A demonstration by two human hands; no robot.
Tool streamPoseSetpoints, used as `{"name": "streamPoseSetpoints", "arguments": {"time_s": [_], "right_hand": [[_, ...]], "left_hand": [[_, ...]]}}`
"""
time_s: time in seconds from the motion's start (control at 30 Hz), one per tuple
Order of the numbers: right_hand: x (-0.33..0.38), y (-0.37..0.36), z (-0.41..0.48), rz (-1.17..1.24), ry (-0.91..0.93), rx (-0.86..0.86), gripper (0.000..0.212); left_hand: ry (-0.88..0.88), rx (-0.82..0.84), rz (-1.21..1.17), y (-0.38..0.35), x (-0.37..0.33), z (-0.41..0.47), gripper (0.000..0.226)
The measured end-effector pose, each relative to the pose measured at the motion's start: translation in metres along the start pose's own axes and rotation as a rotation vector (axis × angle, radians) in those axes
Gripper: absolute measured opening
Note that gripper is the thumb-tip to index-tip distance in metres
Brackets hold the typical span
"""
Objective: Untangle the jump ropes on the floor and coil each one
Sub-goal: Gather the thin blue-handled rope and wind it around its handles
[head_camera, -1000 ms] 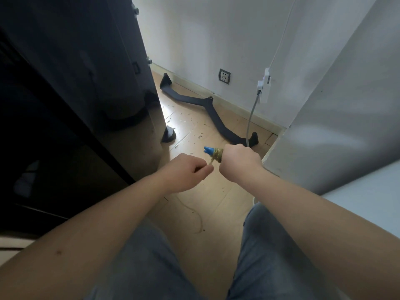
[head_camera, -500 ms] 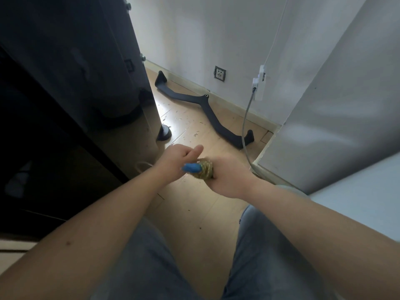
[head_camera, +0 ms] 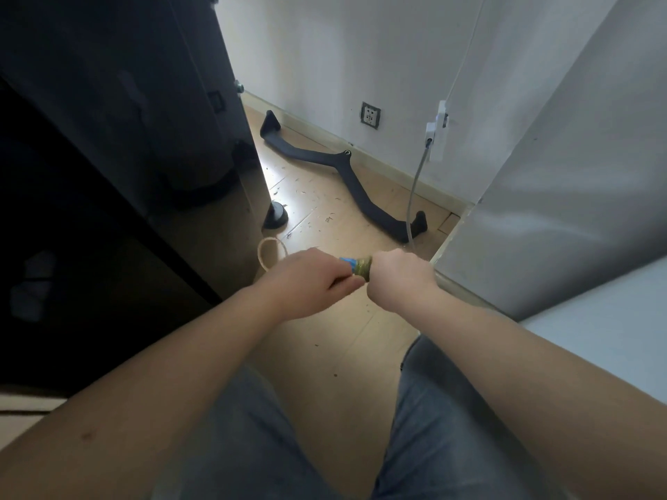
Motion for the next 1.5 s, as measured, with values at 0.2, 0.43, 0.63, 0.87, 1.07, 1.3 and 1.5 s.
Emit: {"name": "streamPoseSetpoints", "arguments": {"time_s": [0.2,0.43,0.63,0.87,1.07,1.3,1.5], "right_hand": [[0.043,-0.004,-0.027,-0.025,0.487,-0.014,0.008],[0.031,0.009,-0.021,0.272,0.480,-0.138,0.010],[0.002,0.002,0.001,0.363,0.073,-0.146,0.019],[-0.007,-0.005,-0.003,0.057,-0.083,-0.008,0.005],[0.016,-0.006,-0.017,-0.038,0.213,-0.042,0.003],[0.027,0.002,-0.028,0.024,0.434,-0.188,0.010],[0.026,0.012,-0.030,0.044,0.424,-0.309,0.009]], "left_hand": [[0.027,-0.134,0.067,0.033,0.017,0.017,0.052],[0.453,-0.107,-0.544,-0.027,0.064,0.002,0.055],[0.339,-0.156,-0.397,-0.039,0.043,0.000,0.041],[0.091,0.063,0.120,-0.035,0.007,0.012,0.041],[-0.044,-0.149,-0.022,0.012,0.005,0.007,0.030],[0.363,-0.235,-0.612,-0.007,0.055,0.005,0.021],[0.637,-0.025,-1.234,-0.053,0.050,-0.009,0.031]]}}
Point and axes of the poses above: each hand's wrist, its own z-axis towards the middle knuckle, its own y-axis out of the back of the hand, x = y × z, the point moved 10 cm from there along z, towards the middle knuckle
